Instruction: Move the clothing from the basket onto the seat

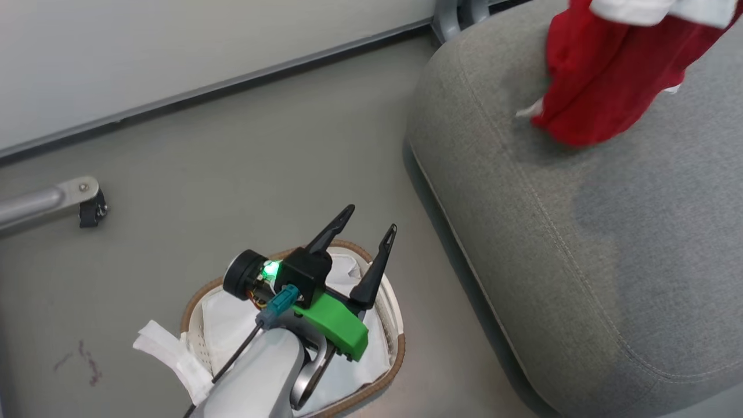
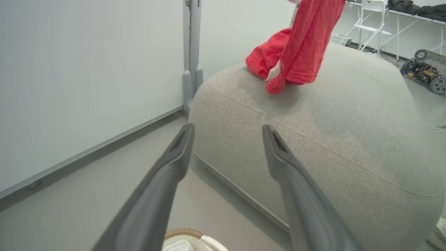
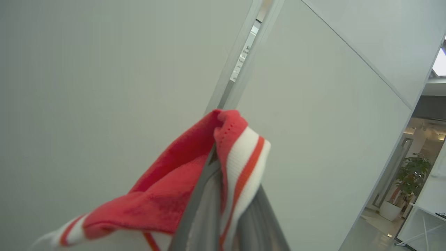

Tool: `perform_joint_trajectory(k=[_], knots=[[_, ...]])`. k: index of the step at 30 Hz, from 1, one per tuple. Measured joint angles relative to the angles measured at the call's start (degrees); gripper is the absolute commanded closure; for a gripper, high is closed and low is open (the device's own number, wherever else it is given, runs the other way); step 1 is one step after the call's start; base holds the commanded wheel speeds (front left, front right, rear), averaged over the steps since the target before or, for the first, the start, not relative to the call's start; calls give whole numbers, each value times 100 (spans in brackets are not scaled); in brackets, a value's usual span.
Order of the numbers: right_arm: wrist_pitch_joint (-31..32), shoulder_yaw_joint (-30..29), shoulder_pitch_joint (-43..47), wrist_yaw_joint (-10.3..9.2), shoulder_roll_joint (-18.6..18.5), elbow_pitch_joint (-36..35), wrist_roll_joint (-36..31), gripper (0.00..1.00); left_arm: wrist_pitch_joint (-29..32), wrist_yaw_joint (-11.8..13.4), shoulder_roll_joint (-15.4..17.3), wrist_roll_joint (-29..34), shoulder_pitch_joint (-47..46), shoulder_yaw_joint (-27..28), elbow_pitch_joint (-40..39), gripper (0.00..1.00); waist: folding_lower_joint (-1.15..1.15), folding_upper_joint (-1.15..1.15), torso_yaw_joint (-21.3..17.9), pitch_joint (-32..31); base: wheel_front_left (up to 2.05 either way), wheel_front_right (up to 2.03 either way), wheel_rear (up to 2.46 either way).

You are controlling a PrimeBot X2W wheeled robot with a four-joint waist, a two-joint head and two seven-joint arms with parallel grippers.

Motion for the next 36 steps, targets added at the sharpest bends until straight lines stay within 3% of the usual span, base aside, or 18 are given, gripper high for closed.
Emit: perform_joint_trajectory(k=[5, 9, 15, 24, 26, 27, 28, 29, 30, 36], knots=[[0, -501, -669, 0, -495, 500, -153, 100, 0, 0, 112, 132, -158, 98, -155, 0, 0, 0, 133, 470, 0, 0, 0], [0, -983, -599, 0, -590, 773, -312, 100, 0, 0, 221, 232, -240, 155, -238, 0, 1, 0, 204, 859, 0, 0, 0], [1, -1486, 274, 0, -276, 1044, -569, 100, 0, 0, 339, 394, -359, 186, -334, 0, 1, 0, 252, 1401, 0, 0, 0], [1, -1795, 1197, 0, 269, 1200, -740, 100, 0, 0, 408, 448, -493, 145, -353, 0, 1, 0, 182, 1913, 0, 0, 0], [1, -1788, 1308, 0, 374, 1146, -739, 83, 0, 0, 423, 448, -505, 138, -346, 0, 1, 0, 124, 1935, 0, 0, 0], [1, -1778, 1351, 0, 407, 1105, -738, 60, 0, 0, 433, 448, -507, 134, -338, 0, 1, 0, 101, 1937, 0, 0, 0], [1, -1757, 1409, 0, 452, 1058, -735, 52, 0, 0, 438, 447, -507, 131, -325, 0, 1, 0, 76, 1932, 0, 0, 0], [0, -1707, 1472, 0, 492, 1002, -720, 11, 0, 0, 441, 446, -507, 126, -314, 0, 1, 0, 59, 1917, 0, 0, 0], [1, -1652, 1533, 0, 522, 960, -698, 0, 0, 0, 443, 443, -508, 123, -305, 0, 0, 0, 49, 1897, 0, 0, 0], [0, -1280, 1989, 0, 660, 588, -501, 0, 0, 0, 420, 389, -508, 137, -227, 0, 0, 0, 16, 1689, 0, 0, 0]])
